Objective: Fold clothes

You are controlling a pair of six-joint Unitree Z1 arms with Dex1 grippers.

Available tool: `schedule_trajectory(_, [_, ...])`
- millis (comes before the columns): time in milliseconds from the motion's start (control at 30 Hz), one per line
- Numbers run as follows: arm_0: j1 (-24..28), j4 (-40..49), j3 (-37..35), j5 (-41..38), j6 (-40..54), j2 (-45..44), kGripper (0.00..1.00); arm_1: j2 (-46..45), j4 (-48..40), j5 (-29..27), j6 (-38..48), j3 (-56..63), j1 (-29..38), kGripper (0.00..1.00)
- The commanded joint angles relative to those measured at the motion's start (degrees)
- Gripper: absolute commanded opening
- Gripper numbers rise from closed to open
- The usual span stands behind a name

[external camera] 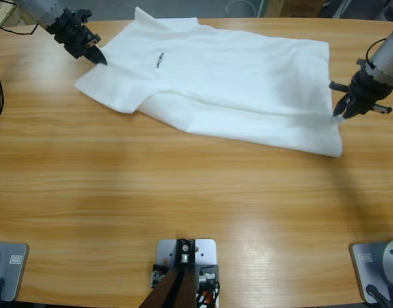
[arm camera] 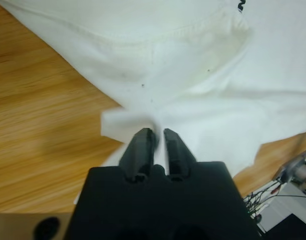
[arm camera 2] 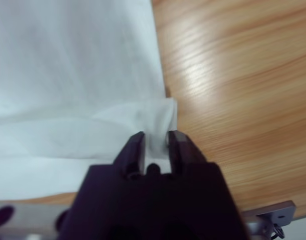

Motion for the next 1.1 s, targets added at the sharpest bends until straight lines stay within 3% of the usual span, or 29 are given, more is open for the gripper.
schedule_trajectory(33, [-0.52,1.41,-1.05,-0.83,0.61,3.32,0.996,1.80,5.99,-3.20,-2.20,-7.19,-0.25,1.000])
schedule_trajectory(467, [-0.33,1.74,3.25,-0.43,1.66,-2.85,0.991,0.82,11.07,-1.85,0.56,-13.11,16.01,1.000])
schedule_trajectory(800, [0.27,-0.03,11.92,0.57,2.37,-4.54,0.987,-6.33,5.20,0.63,1.75,-0.22,16.55,1.000])
schedule_trajectory(1100, [0.11,-0.72,11.02,0.91,2.24,-2.10,0.987,-7.30,4.84,1.00,1.91,1.45,16.55,1.000])
